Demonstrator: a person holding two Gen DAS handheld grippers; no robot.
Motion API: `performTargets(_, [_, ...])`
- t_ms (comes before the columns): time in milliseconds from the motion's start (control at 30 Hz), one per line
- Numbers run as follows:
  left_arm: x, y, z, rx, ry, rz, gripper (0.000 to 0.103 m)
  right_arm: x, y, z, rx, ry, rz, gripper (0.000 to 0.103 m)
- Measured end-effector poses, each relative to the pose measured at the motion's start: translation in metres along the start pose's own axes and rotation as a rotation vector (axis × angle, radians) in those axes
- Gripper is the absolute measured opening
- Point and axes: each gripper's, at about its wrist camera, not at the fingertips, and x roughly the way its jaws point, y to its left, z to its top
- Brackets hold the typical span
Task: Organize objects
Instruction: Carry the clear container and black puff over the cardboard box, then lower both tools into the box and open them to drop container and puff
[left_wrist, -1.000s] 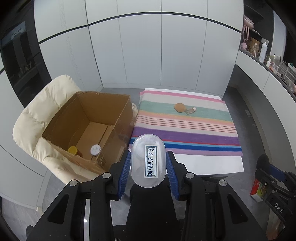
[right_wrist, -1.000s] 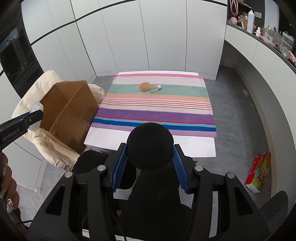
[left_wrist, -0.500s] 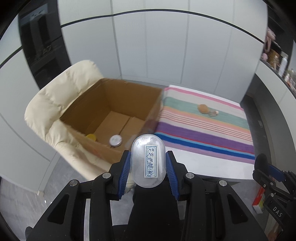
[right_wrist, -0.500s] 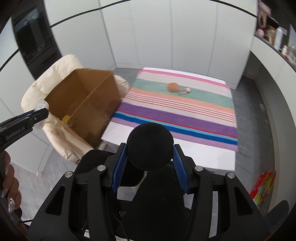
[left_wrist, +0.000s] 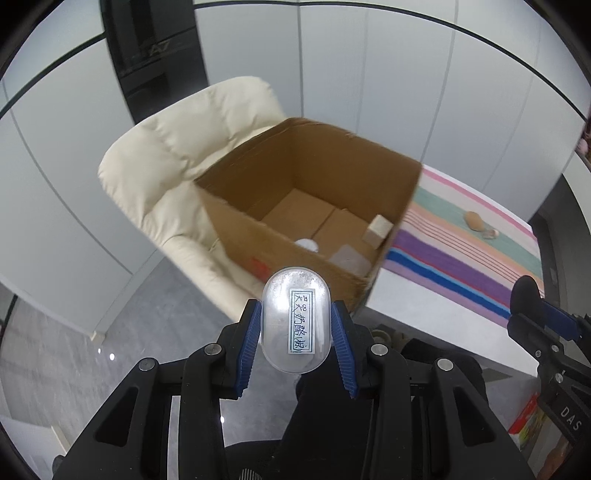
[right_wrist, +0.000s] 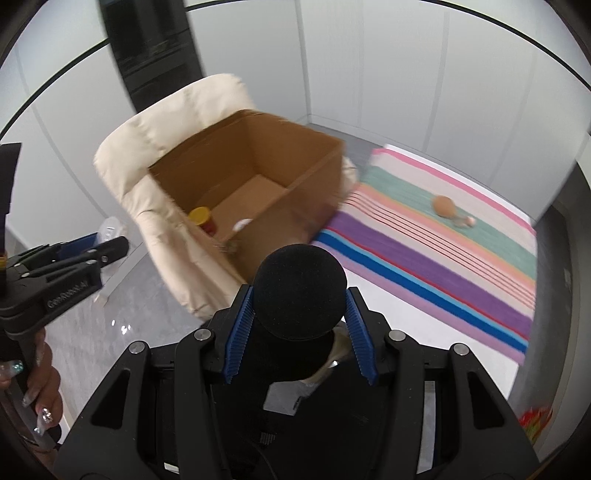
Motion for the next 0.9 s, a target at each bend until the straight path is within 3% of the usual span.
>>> performTargets(233, [0.020,0.015,0.009,-0.044,0.027,0.006,0.040,0.024,0.031,0.020,-0.061,0.024,0.050,0.052])
performTargets(467, [0.047,0.016,0.025,-0.060,0.045,0.001,0.040,0.053,0.037,0.043,-0.097,0.047,0.055,0.052])
performTargets(900, [0.108,0.018,0.102,-0.116,0.016,0.021,0.040,0.126,0.043,0.119,-0.120,0.045,0.084,0.052])
